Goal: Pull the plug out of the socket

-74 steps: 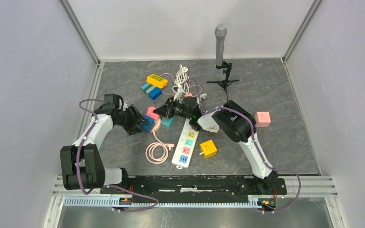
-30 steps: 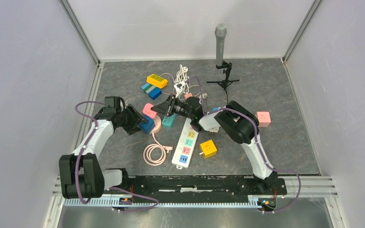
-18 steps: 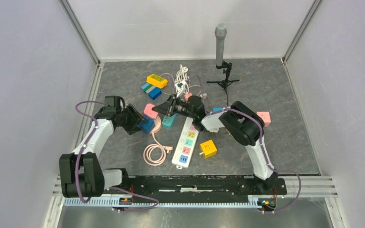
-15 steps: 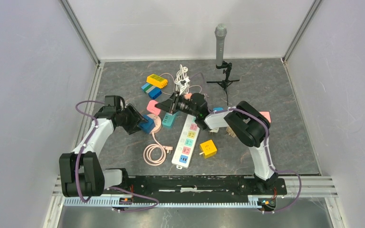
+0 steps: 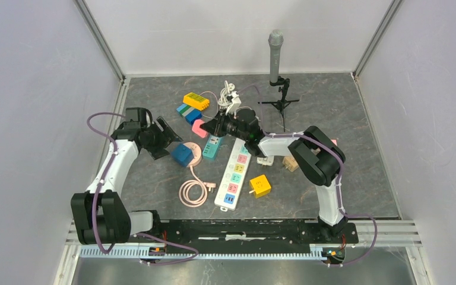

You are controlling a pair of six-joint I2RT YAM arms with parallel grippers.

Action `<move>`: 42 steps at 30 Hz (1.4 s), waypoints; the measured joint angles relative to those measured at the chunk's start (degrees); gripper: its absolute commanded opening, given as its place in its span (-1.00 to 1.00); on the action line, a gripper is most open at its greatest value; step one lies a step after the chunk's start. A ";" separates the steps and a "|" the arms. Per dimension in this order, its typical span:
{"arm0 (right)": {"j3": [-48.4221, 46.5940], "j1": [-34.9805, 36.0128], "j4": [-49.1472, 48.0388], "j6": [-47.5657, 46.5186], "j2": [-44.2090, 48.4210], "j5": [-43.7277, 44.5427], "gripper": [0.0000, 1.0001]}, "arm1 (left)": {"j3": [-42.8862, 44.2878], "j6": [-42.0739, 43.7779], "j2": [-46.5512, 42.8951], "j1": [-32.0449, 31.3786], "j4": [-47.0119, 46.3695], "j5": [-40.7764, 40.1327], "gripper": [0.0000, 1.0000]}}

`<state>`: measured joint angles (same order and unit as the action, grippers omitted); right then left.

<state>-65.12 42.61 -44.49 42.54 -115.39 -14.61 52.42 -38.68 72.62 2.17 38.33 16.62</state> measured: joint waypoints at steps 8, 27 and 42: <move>-6.54 0.79 2.86 0.26 -7.78 -0.04 -0.53 | 1.01 1.05 -1.07 0.00 1.46 -0.13 0.94; -10.82 0.37 9.99 -1.84 -12.17 3.34 0.26 | 4.31 4.63 -3.13 0.00 7.34 -8.41 0.92; -2.78 0.46 12.02 -9.51 1.38 4.11 0.35 | 3.43 4.13 5.11 -7.89 4.42 -7.06 0.94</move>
<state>-67.90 43.07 -32.47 33.04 -114.02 -10.50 55.86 -34.54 77.73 -5.72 42.74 9.56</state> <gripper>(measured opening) 0.682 0.965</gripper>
